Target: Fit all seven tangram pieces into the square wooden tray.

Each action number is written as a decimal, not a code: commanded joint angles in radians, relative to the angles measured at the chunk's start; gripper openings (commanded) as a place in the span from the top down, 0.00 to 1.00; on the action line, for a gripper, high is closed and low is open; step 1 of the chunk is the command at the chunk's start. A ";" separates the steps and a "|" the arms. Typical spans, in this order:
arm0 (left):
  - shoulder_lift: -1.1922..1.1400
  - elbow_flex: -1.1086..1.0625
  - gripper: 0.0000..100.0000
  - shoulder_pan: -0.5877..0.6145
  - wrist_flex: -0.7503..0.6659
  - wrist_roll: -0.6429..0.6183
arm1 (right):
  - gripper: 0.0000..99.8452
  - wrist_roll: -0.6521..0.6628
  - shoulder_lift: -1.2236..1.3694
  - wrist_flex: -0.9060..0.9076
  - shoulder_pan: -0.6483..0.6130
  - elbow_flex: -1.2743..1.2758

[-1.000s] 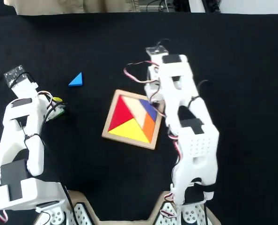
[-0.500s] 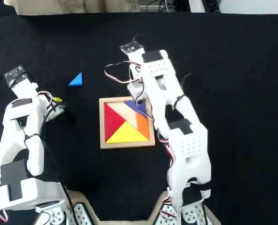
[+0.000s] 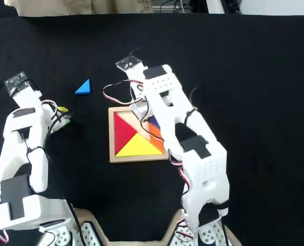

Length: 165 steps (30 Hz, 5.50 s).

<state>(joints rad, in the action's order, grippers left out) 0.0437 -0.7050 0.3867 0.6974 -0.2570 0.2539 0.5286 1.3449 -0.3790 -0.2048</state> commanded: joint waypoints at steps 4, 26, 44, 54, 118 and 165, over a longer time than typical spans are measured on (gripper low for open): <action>0.043 0.004 0.70 -0.007 -0.012 0.003 | 0.96 0.012 -0.054 -0.025 0.038 0.012; 0.037 0.004 0.70 -0.010 -0.018 0.002 | 0.99 0.081 -0.226 0.138 0.184 -0.042; 0.035 0.004 0.70 -0.010 -0.020 0.002 | 0.98 -0.002 0.093 -0.133 0.362 -0.243; 0.035 -0.016 0.70 -0.012 -0.057 0.002 | 0.99 0.041 0.414 0.160 0.382 -0.657; 0.037 -0.024 0.70 -0.019 -0.061 0.003 | 0.99 0.130 -0.021 -0.046 0.404 0.018; 0.037 -0.024 0.70 -0.021 -0.061 0.008 | 0.82 -0.525 0.120 0.258 0.293 -0.438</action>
<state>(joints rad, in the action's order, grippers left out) 0.0437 -0.7342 0.3790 0.6421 -0.2570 -0.1250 0.7281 1.5888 -0.0460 -0.5930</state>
